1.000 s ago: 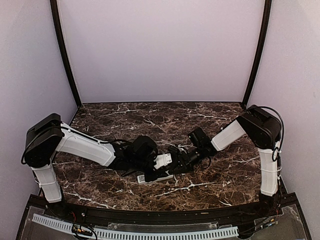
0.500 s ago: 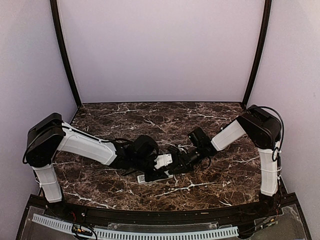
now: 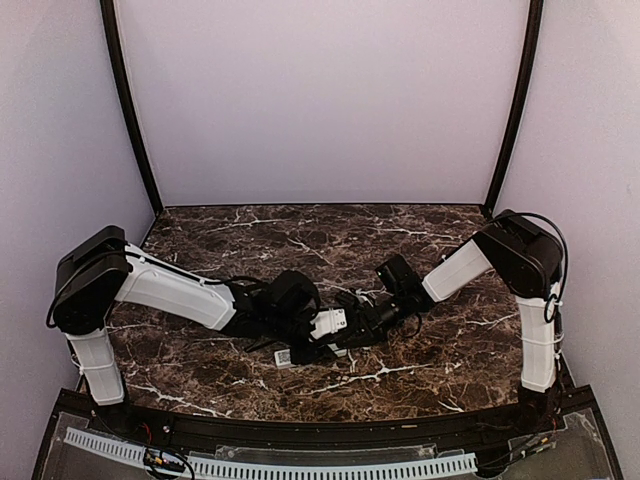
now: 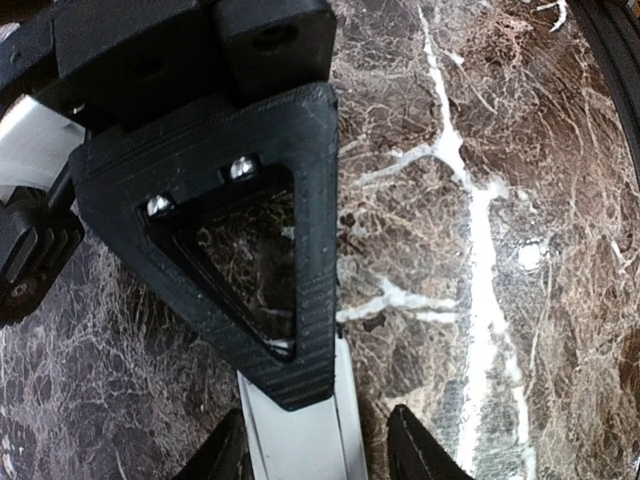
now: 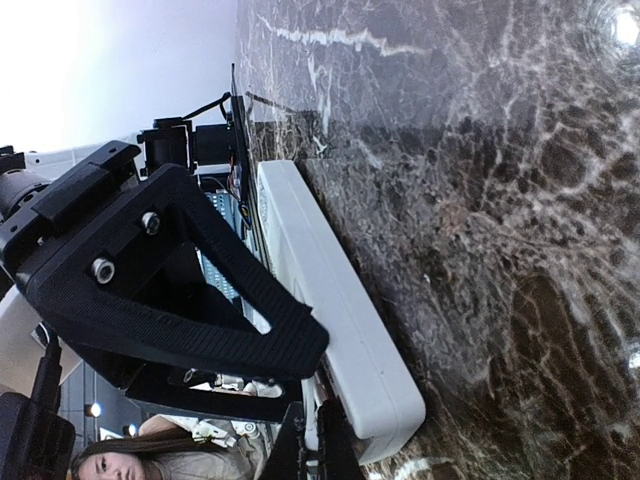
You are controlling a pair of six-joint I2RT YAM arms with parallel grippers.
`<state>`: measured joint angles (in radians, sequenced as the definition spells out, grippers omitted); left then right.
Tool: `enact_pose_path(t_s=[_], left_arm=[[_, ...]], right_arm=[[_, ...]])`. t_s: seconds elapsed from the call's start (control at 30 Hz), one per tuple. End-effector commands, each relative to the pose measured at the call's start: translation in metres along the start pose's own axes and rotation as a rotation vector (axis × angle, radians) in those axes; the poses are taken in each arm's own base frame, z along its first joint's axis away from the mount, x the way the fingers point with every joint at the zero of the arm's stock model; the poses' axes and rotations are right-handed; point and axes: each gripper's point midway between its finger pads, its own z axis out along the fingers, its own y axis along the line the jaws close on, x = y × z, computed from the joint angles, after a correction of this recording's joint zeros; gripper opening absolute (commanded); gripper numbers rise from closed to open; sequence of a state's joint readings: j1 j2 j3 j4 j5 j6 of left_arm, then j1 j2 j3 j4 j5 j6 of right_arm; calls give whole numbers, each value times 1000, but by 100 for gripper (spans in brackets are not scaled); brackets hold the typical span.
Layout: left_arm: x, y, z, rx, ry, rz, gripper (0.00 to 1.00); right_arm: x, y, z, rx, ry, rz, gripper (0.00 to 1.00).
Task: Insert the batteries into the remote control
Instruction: Load the battery cover onto the remote control without the battery cover.
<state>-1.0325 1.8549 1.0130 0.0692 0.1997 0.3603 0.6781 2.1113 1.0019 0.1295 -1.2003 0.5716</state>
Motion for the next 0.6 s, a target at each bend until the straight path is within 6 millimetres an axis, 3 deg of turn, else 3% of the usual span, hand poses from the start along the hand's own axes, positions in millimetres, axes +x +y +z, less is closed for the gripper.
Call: enact_pose_path(t_s=[0.0,0.33,0.57], left_arm=[[43,-14,3,34,146,-25,47],[39,-11,3,16,128,-32,44],[10,-13,3,57,26,-31,47]], right_arm=[[3,-23,5,80,-17,35,0],[2,-22,5,79,-18,31,0],[2,-22,5,80,-19,31,0]])
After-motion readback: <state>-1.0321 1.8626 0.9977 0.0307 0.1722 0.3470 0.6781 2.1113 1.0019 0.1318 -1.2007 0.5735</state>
